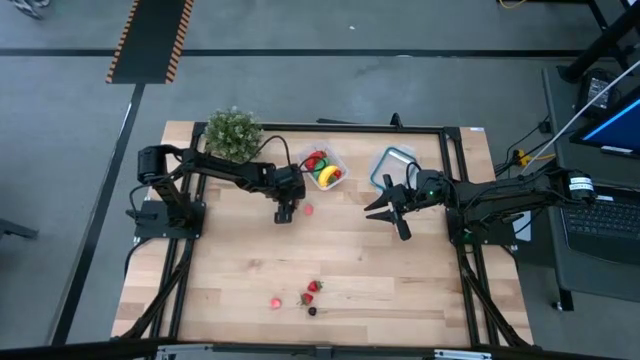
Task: Pick and placing Produce into tupperware
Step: Put the top red strawberry into the transparent container
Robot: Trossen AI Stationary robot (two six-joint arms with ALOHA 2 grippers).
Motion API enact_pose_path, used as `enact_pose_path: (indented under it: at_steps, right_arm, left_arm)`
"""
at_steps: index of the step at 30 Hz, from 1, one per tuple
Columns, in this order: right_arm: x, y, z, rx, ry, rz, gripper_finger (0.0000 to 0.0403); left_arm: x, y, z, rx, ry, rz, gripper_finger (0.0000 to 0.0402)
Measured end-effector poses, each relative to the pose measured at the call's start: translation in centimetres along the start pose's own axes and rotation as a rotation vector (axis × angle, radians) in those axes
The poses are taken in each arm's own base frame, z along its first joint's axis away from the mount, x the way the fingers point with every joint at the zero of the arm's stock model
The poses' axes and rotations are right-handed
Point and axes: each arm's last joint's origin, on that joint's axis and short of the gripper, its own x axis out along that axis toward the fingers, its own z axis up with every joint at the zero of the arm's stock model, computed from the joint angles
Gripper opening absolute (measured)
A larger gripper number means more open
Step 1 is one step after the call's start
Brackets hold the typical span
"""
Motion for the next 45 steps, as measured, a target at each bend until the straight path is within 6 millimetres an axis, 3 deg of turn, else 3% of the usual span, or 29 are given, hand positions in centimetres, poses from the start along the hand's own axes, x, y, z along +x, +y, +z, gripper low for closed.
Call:
enact_pose_path:
  at_steps: [11,25,36,39,45]
  right_arm:
    - [0.0,0.0,0.0,0.001,0.000,0.000,0.0106]
    - [0.0,0.0,0.0,0.004,0.001,0.000,0.0106]
    - [0.0,0.0,-0.1,0.005,0.007,0.000,0.0106]
    - [0.0,0.0,-0.1,0.004,0.007,0.000,0.0106]
    - [0.0,0.0,-0.1,0.005,0.008,0.000,0.0106]
  left_arm:
    - [0.6,0.0,-0.3,-0.006,0.034,-0.013,0.0094]
    - [0.1,-0.2,-0.4,-0.021,0.030,-0.060,0.0093]
    - [-4.0,-0.2,0.8,-0.044,-0.116,-0.050,0.0093]
    - [-5.5,-0.2,1.3,-0.036,-0.214,-0.040,0.0093]
    - [-7.0,-0.6,0.4,-0.034,-0.453,-0.058,0.0093]
